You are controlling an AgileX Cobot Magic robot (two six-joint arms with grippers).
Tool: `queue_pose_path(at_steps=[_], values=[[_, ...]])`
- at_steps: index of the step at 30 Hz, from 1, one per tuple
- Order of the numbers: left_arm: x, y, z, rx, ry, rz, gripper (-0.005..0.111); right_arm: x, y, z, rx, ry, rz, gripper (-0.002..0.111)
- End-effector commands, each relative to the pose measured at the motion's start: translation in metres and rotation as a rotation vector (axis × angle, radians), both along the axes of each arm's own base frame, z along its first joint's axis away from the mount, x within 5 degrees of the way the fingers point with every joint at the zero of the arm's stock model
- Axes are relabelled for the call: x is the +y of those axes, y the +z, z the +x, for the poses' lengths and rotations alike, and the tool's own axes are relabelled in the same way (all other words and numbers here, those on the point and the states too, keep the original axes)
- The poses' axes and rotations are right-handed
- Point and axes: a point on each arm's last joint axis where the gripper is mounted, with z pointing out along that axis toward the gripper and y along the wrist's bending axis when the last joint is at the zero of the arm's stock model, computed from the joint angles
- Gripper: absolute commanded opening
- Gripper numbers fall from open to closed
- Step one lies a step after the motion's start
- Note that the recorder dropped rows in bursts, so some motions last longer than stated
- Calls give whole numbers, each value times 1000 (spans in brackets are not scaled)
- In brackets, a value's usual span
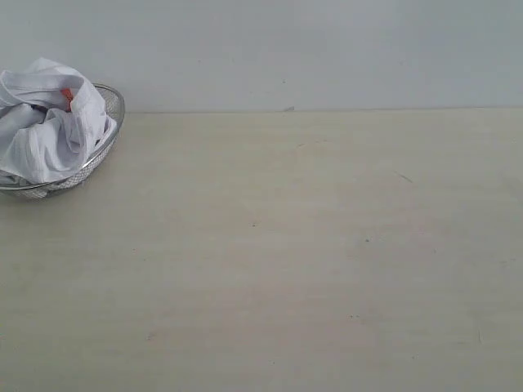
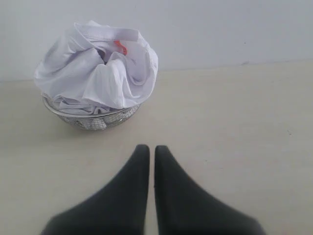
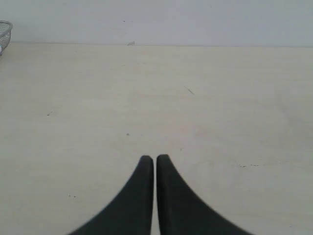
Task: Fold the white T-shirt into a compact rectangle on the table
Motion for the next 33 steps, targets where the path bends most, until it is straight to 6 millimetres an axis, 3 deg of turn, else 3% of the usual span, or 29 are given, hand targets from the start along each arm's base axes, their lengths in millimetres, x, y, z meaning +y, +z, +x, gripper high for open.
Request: queue_pose_path(at_steps=[1, 12, 17, 20, 23, 26, 30, 33], values=[[0, 0, 0, -6, 4, -9, 4, 0, 1, 0, -14, -2, -7, 0], [0, 6, 1, -83, 5, 8, 4, 0, 1, 0, -14, -2, -7, 0], [0, 51, -5, -583, -3, -35, 4, 0, 1, 0, -14, -2, -7, 0], [0, 63, -6, -583, 3, 18, 4, 0, 1, 0, -14, -2, -7, 0], [-1, 93, 13, -508, 4, 8, 4, 0, 1, 0, -14, -2, -7, 0], [-3, 122, 53, -362, 21, -69, 4, 0, 1, 0, -14, -2, -7, 0], [-8, 121, 105, -170, 25, -61, 4, 0, 1, 0, -14, -2, -7, 0], [-8, 115, 120, -149, 30, -57, 4, 0, 1, 0, -14, -2, -7, 0]])
